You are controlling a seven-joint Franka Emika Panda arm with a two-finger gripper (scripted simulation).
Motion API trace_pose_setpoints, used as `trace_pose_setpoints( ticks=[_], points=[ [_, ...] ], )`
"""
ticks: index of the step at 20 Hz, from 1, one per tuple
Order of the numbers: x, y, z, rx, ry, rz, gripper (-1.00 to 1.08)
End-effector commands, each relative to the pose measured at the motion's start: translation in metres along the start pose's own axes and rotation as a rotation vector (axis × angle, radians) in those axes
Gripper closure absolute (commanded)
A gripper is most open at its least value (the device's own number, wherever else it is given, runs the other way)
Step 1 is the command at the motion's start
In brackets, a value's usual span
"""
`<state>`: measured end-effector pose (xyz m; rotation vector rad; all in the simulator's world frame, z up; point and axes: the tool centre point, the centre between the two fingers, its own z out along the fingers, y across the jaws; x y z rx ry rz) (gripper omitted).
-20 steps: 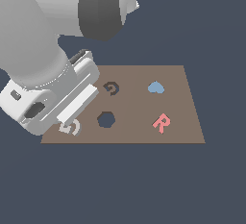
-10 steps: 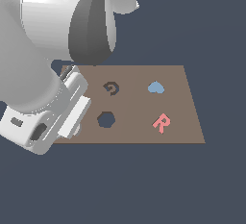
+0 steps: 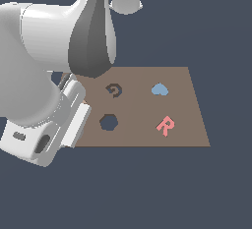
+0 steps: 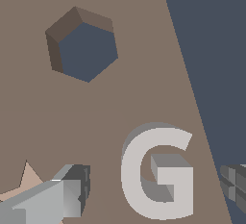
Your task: Insert a designated object into the corresponding slot on a board.
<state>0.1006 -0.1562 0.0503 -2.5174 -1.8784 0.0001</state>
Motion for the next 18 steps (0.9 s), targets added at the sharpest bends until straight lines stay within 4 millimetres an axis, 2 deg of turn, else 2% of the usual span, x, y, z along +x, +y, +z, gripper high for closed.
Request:
trace_pose_setpoints(
  ticks=[1,12,13,18],
  points=[
    [0.0,0.001,0.0,0.0,0.0,-0.007,-0.92],
    [0.001,0.001,0.02,-0.001,0.0,-0.007,-0.92],
    [0.001,0.001,0.02,-0.001,0.0,-0.007,1.08],
    [0.001,0.001,0.02,-0.001,0.0,-0.007,1.08]
  ],
)
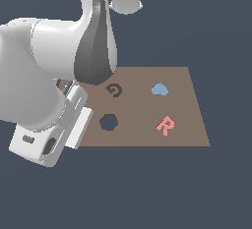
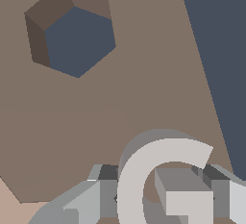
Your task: Insert a designated object into the corresponding slot on a board.
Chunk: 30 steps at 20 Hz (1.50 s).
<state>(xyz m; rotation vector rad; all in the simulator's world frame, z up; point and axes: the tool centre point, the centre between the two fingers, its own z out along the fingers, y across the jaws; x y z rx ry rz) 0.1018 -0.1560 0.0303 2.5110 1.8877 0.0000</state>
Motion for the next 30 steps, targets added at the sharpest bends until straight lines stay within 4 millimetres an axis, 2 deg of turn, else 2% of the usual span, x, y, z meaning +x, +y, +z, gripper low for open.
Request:
trace_pose_setpoints(
  ticks=[1,18,24,30],
  points=[
    [0.0,0.0,0.0,0.0,0.0,0.0,1.08],
    [0.0,-0.007,-0.003,0.001,0.0,0.022,1.08],
    [0.001,-0.021,-0.003,0.001,0.0,0.071,1.08],
    [0.005,-0.046,-0.004,0.001,0.0,0.155,1.08]
  ],
)
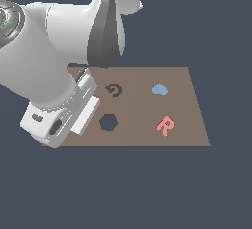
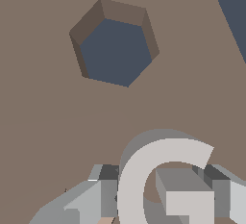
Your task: Insert a designated object into the corresponding slot on a board.
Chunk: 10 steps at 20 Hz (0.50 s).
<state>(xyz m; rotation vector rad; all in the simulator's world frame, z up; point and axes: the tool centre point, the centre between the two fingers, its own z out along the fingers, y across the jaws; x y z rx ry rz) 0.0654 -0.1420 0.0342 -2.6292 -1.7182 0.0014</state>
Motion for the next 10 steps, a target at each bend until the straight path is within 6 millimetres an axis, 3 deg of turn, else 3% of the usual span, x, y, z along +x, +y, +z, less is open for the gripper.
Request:
trace_pose_setpoints(
  ticks=[1,10],
  points=[
    [0.001,-0.012,-0.001,0.0,0.0,0.042,1.08],
    [0.011,-0.07,-0.003,-0.001,0.0,0.241,1.08]
  ],
)
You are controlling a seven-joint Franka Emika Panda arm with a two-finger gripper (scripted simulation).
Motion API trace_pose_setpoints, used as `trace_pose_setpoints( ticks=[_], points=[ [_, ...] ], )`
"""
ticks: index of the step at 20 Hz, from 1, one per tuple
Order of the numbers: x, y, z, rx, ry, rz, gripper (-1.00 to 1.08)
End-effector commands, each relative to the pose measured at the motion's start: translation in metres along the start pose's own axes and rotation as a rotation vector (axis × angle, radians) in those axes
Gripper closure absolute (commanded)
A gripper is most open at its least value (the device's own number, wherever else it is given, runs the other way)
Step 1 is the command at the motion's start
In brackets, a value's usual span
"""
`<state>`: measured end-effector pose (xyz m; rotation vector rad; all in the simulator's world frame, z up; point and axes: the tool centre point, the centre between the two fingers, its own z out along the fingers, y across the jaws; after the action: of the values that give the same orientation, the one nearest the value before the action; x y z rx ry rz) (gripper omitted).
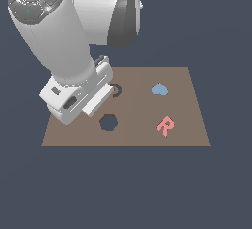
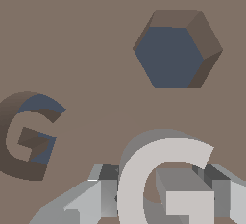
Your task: Insert a designated object into the corresponding slot on a board.
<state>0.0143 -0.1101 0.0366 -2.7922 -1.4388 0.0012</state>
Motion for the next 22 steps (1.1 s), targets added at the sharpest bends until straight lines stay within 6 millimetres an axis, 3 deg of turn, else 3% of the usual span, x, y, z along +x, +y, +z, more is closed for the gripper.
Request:
trace_pose_setpoints(
  ticks=[1,12,22],
  points=[
    [0.001,-0.017,-0.001,-0.001,0.0,0.057,1.08],
    [0.014,-0.071,-0.003,-0.001,0.001,0.248,1.08],
    [0.023,-0.089,-0.004,-0.001,0.001,0.315,1.08]
  ],
)
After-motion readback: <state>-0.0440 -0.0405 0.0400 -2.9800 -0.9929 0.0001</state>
